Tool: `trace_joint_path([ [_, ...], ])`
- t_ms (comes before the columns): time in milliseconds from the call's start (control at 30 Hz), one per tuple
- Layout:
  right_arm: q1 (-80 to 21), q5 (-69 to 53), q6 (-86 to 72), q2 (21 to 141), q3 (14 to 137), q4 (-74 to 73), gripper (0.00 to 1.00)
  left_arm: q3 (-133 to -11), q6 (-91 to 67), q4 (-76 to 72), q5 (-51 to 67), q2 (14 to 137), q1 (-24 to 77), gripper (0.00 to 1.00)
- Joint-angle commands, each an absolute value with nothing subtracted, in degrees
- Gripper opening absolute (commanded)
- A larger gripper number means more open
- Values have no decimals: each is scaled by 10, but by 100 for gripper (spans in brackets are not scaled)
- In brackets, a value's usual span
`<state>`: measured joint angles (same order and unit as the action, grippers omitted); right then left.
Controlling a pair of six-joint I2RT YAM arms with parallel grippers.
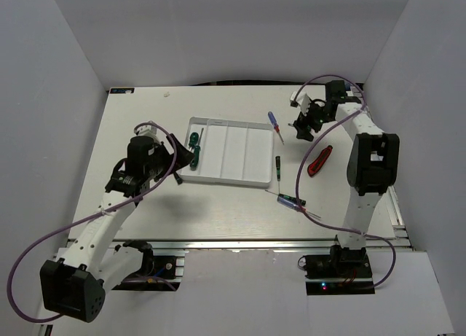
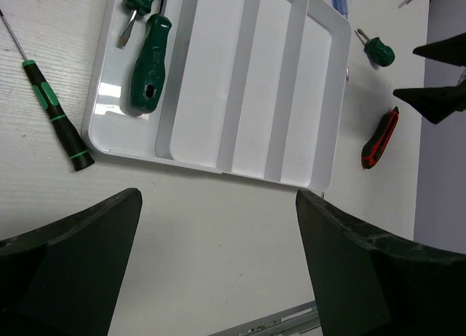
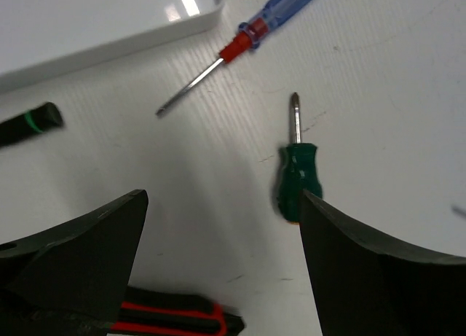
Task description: Sort the tools into containers
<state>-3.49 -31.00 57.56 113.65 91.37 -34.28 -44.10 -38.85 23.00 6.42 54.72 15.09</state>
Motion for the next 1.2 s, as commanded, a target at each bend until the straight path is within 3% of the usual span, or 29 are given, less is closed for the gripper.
trace_joint_path([
  [0, -20, -317, 701, 1184, 997, -401, 89, -440, -385, 207, 83, 551, 149, 98],
  [200, -6, -308, 722, 1288, 1112, -437, 87, -427, -393, 208, 82, 542, 149, 98],
  [567, 7, -303, 693, 1349, 1129, -430, 79, -427, -401, 231, 67, 526, 149, 98],
  [833, 25, -293, 639, 1361, 1126, -423, 52, -440, -398, 245, 53, 514, 149, 98],
  [1000, 33, -312, 574, 1331, 1116, -410, 21, -437, -398, 246, 48, 503, 149, 98],
  [1167, 31, -379, 527, 1234, 1005, -344, 14, -436, -399, 247, 40, 496, 149, 98],
])
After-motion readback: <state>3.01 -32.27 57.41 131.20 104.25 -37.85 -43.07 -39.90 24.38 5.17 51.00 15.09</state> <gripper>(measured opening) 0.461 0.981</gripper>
